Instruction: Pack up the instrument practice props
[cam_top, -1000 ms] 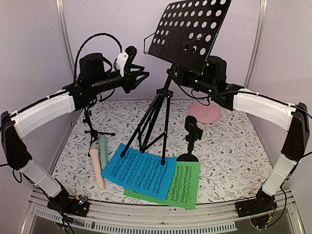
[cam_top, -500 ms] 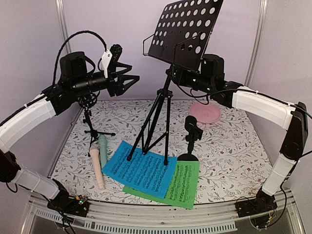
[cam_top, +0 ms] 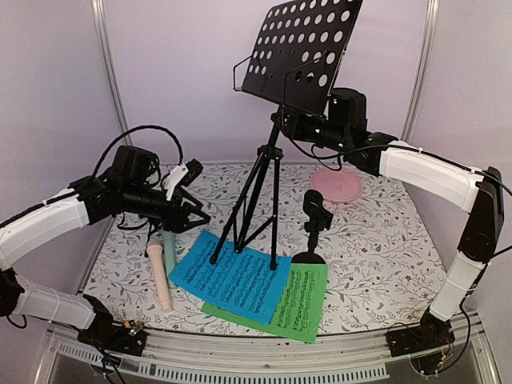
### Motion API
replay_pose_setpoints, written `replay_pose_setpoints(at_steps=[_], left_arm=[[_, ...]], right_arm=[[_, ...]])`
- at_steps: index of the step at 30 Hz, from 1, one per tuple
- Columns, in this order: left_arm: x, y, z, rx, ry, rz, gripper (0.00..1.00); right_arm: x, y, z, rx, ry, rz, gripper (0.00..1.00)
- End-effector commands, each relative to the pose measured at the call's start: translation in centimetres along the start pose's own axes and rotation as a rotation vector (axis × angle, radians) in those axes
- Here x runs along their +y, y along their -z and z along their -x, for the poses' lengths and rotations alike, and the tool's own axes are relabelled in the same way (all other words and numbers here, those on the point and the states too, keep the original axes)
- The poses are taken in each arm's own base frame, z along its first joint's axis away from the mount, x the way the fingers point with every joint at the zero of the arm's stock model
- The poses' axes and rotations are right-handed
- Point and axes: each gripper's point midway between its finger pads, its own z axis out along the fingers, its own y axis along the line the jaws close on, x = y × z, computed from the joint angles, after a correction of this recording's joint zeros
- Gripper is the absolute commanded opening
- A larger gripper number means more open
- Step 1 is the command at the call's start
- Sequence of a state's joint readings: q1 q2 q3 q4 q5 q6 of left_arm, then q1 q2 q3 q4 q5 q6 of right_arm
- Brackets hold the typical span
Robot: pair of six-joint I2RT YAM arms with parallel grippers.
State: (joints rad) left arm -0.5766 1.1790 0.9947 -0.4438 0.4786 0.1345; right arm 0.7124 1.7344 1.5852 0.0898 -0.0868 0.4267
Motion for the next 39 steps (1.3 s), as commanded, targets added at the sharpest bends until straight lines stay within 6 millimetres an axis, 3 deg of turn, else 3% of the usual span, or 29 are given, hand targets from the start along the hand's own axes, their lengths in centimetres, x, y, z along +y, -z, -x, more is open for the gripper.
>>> replay_pose_setpoints(at_steps=[1,8,14,28,31,33,36,39], left_arm=[[0.2,-1.7,-3.7,0.085,0.110,-0.016,0.60],[-0.3,-4.7,-5.8,0.137,0.178,-0.124,0.62],[1.2,-7.1,-7.0,0.181,0.205,-0.084,0.52],[0.7,-9.6,-7.9,0.209,0.135,-0.034,0.36],[1.0,-9.8,-7.4,0.186,0.130,-0.013,0.25],[1.0,-9.9,-6.7,0.174,0.125,-0.014,0.02],[0.8,-9.8,-5.4,0.158,0.119,-0.007,0.00],[0.6,-9.0,-2.8,0.100,0.076,0.016,0.00]], right_arm=[[4.2,1.9,8.5,-0.257,0.043,0.109,0.00],[4.1,2.0,8.3,-0.244,0.048,0.102,0.00],[4.1,2.0,8.3,-0.240,0.049,0.101,0.00],[4.1,2.1,8.2,-0.234,0.049,0.098,0.00],[4.1,2.1,8.1,-0.233,0.047,0.100,0.00],[4.1,2.0,8.2,-0.233,0.043,0.102,0.00],[4.3,2.0,8.5,-0.238,0.024,0.112,0.00],[5.1,2.1,9.4,-0.251,-0.003,0.141,0.00]])
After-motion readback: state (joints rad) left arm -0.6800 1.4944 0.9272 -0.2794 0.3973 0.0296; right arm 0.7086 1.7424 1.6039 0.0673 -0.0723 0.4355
